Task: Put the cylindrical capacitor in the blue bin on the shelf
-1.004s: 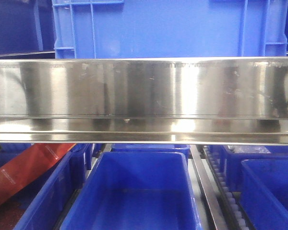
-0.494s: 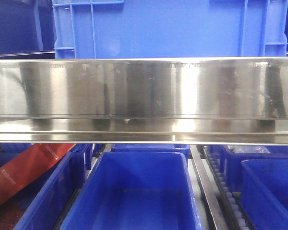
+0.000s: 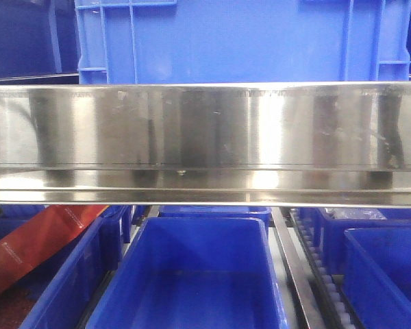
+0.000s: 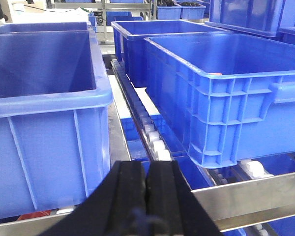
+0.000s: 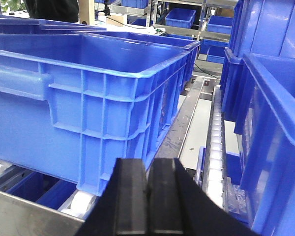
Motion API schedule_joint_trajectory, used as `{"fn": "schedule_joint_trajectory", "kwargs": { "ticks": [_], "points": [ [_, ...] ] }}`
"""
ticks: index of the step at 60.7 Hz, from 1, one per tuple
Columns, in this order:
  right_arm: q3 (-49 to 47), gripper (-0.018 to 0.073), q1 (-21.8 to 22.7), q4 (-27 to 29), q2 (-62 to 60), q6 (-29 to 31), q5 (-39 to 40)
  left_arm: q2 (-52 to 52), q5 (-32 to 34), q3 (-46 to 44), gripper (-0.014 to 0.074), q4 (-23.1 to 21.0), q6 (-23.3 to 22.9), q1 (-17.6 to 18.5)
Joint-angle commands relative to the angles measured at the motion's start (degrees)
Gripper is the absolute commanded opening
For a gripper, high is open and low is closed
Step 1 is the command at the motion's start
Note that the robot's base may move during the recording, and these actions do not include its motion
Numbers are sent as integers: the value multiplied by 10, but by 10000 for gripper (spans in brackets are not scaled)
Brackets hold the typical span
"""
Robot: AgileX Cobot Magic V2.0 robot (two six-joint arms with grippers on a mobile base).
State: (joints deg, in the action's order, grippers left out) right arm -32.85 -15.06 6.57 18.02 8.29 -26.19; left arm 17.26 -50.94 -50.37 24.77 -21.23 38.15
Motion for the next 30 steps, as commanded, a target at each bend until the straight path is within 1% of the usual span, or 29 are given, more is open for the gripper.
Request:
{"fn": "schedule_joint_trajectory", "kwargs": {
  "ticks": [1,17,20,23,27,30],
  "points": [
    [1,-162,3,-6,-4,0,14,-3,9,0,-72,2,-3,2],
    [1,-162,3,-6,-4,0,14,-3,9,0,-72,2,-3,2],
    [1,-162,3,-6,-4,0,14,-3,9,0,-72,-4,-3,2],
    [1,-162,3,-6,-4,0,14,-3,9,0,-72,-18,-3,2],
    [1,-162,3,-6,-4,0,14,-3,9,0,-72,-35,16,-13],
    [1,-162,3,-6,-4,0,14,-3,14,6,-72,-64,53,-37]
  ]
}}
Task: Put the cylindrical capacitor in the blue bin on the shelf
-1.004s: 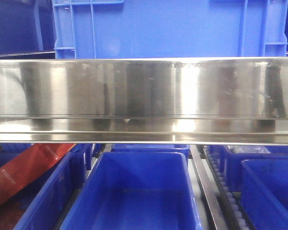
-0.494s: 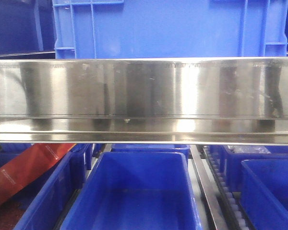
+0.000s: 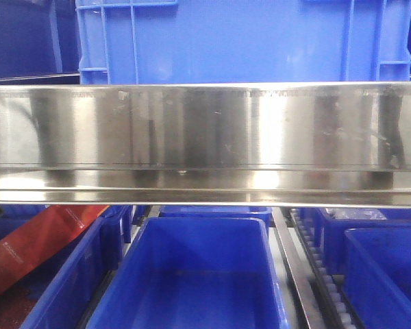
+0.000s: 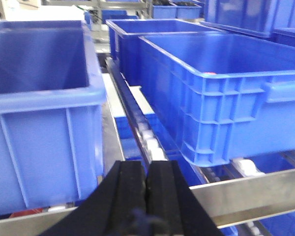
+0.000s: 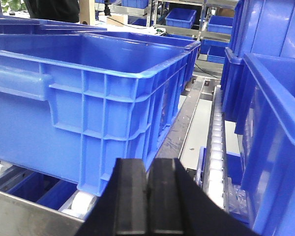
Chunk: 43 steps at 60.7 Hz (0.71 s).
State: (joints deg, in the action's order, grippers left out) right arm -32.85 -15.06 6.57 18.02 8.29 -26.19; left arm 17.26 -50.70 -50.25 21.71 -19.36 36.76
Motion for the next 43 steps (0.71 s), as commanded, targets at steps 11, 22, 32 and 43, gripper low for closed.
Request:
{"fn": "schedule_joint_trajectory", "kwargs": {
  "ticks": [11,22,32,43],
  "points": [
    [1,-162,3,-6,-4,0,14,-15,103,81,-72,-135,128,-146],
    [1,-162,3,-6,-4,0,14,-68,252,211,-72,-184,183,-249],
    [1,-162,3,-6,-4,0,14,-141,327,323,-72,-187,183,-287],
    [1,-162,3,-6,-4,0,14,-173,401,432,-72,-199,183,-300]
  ]
}}
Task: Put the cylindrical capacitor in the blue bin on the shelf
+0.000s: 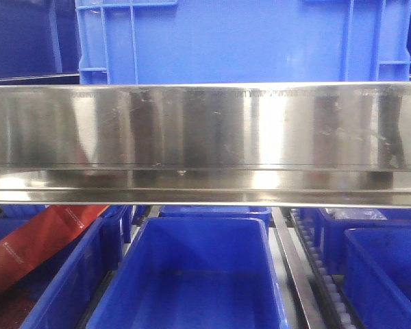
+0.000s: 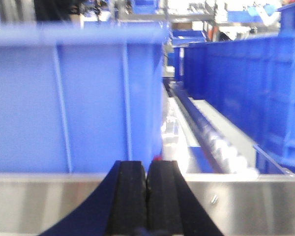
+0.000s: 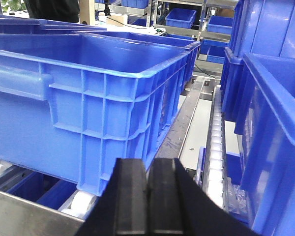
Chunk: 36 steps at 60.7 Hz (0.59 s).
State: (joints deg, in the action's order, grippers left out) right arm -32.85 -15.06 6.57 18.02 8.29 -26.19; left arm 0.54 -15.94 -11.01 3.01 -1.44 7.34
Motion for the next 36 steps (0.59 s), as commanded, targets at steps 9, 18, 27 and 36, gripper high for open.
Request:
{"fn": "schedule_joint_trajectory", "kwargs": {
  "ticks": [9,18,27,36],
  "points": [
    [1,-162,3,-6,-4,0,14,-5,130,110,-72,-20,4,-8],
    [1,-162,3,-6,-4,0,14,-5,125,110,-72,-22,4,-8],
    [1,-162,3,-6,-4,0,14,-5,130,110,-72,-22,4,-8],
    [1,-162,3,-6,-4,0,14,-5,135,110,-72,-22,4,-8]
  ]
}}
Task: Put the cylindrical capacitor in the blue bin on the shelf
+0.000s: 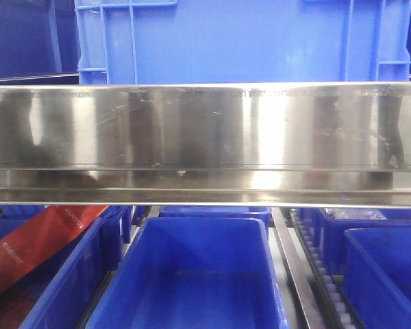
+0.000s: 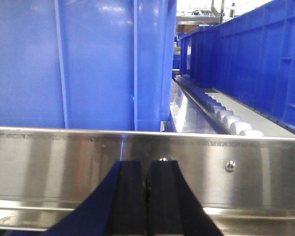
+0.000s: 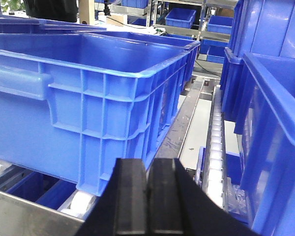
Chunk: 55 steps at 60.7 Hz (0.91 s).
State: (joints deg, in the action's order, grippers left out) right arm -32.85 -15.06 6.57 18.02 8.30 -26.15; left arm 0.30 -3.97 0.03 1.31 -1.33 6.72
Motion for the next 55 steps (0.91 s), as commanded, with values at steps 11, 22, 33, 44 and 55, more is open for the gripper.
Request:
{"fn": "schedule_joint_trajectory", "kwargs": {
  "ticks": [11,22,33,44,55],
  "points": [
    [1,-162,3,-6,-4,0,14,-3,18,0,-72,-5,3,-2],
    [1,-162,3,-6,-4,0,14,-3,18,0,-72,-5,3,-2],
    [1,-162,3,-6,-4,0,14,-3,18,0,-72,-5,3,-2],
    [1,-162,4,-6,-4,0,14,-3,18,0,-72,-5,3,-2],
    [18,-162,63,-6,-7,0,28,-3,18,0,-72,-5,3,-2]
  ]
}}
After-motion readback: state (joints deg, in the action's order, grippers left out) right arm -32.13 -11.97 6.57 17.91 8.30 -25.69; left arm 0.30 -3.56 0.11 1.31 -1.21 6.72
